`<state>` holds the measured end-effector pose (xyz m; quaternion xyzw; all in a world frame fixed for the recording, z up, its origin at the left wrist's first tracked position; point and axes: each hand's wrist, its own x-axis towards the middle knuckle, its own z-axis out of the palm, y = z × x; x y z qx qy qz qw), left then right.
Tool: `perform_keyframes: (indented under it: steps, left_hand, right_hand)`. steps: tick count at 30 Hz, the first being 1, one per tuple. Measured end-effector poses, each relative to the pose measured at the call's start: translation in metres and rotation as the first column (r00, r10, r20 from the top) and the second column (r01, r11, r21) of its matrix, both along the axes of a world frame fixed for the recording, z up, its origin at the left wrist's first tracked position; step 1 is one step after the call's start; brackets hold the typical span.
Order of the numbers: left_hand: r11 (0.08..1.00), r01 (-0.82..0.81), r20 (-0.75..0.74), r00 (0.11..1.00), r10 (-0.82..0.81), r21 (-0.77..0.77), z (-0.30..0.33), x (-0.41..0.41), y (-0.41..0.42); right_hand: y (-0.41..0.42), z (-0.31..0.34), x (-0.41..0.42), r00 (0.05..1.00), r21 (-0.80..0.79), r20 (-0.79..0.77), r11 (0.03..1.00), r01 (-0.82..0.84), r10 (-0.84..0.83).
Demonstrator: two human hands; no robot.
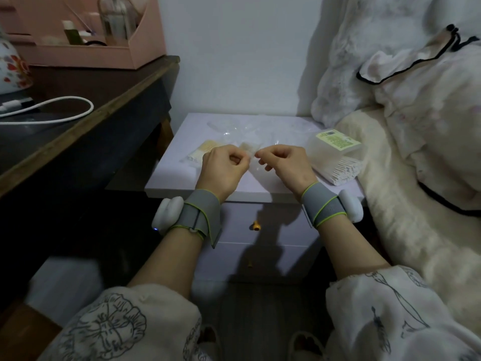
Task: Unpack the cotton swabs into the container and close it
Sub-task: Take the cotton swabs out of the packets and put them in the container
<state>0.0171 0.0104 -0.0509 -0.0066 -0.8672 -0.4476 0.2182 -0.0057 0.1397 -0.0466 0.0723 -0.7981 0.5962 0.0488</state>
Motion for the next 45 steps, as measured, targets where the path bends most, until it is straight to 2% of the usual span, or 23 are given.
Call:
perform_keyframes:
  steps: [4, 18, 23, 27, 32, 36, 41, 45]
  left_hand:
    - [0.999, 0.034, 0.035, 0.999, -0.034, 0.004, -0.003, 0.000, 0.005]
    - [0.998, 0.051, 0.022, 0.998, -0.051, 0.030, -0.004, -0.001, 0.012]
    - [0.998, 0.050, 0.017, 0.999, -0.050, -0.036, -0.003, -0.001, 0.011]
    - [0.999, 0.008, 0.031, 0.999, -0.007, -0.034, -0.006, -0.001, 0.011]
    - [0.999, -0.045, -0.001, 0.999, 0.045, -0.018, -0.005, 0.000, 0.015]
    - [0.990, -0.128, -0.034, 0.991, 0.130, 0.058, 0.001, -0.002, 0.010]
    - [0.993, -0.068, -0.061, 0.995, 0.074, 0.101, 0.000, -0.003, 0.004]
    - [0.977, -0.008, -0.064, 0.998, 0.023, 0.214, -0.005, -0.002, 0.009]
  right_hand:
    - [0.004, -0.003, -0.001, 1.000, 0.029, 0.011, 1.000, -0.011, 0.011]
    - [0.005, -0.005, -0.004, 1.000, 0.056, -0.019, 0.998, 0.012, -0.011]
    - [0.007, -0.006, -0.004, 1.000, 0.059, -0.028, 0.998, 0.002, -0.001]
    - [0.007, -0.008, -0.004, 0.997, 0.134, -0.068, 0.991, -0.014, 0.023]
    - [0.007, -0.007, -0.003, 0.997, 0.117, -0.072, 0.993, -0.007, 0.015]
    - [0.006, -0.012, -0.002, 0.998, 0.220, -0.062, 0.975, -0.014, 0.028]
    - [0.008, -0.006, 0.001, 0.997, 0.114, -0.067, 0.993, -0.022, 0.030]
    - [0.010, -0.001, 0.003, 0.998, -0.013, -0.063, 1.000, 0.000, -0.001]
